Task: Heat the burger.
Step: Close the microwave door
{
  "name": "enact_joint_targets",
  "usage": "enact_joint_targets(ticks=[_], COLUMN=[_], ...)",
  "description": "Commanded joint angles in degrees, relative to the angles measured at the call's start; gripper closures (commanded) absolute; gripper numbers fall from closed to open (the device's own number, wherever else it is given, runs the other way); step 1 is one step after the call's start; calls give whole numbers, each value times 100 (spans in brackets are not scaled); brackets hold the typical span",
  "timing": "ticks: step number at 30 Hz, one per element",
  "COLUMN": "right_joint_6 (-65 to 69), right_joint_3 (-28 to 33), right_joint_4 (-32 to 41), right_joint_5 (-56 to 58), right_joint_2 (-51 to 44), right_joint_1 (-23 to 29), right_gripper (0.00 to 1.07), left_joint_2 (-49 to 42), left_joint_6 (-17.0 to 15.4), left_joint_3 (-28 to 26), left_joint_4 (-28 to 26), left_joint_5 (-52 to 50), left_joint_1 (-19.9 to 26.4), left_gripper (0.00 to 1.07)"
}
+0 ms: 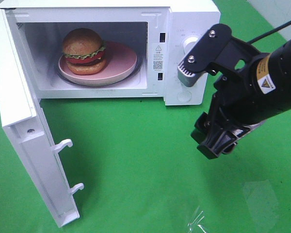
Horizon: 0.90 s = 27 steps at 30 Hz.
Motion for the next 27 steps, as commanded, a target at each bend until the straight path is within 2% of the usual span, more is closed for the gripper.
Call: enact_joint_targets(ticks=[1,14,21,23,25,26,27], right_joint_6=[218,258,252,252,252,252,252], right_joint_3=[29,40,40,40,40,40,40], right_joint_4=[6,46,424,533,779,779,859], right_joint_5=[521,1988,2527,2601,2618,2618,2618], right_joint_2=[-160,-1157,-1879,-1988,-2154,-2154,-2280], right_joint_1=[0,0,-34,-223,-762,-762,-1163], right_gripper=[36,36,36,36,37,37,37], left_joint_2=[-80,-80,-80,-80,-80,-80,-80], left_joint_6=[0,0,0,0,0,0,0], left_joint_3=[17,17,17,17,17,17,17], left_joint_4=[-34,-34,-34,-34,-34,-34,-34], left_joint_5=[-63,-63,-63,-63,-63,-63,-63], left_joint_1=[23,23,23,23,23,23,23], left_gripper=[7,7,7,7,7,7,7])
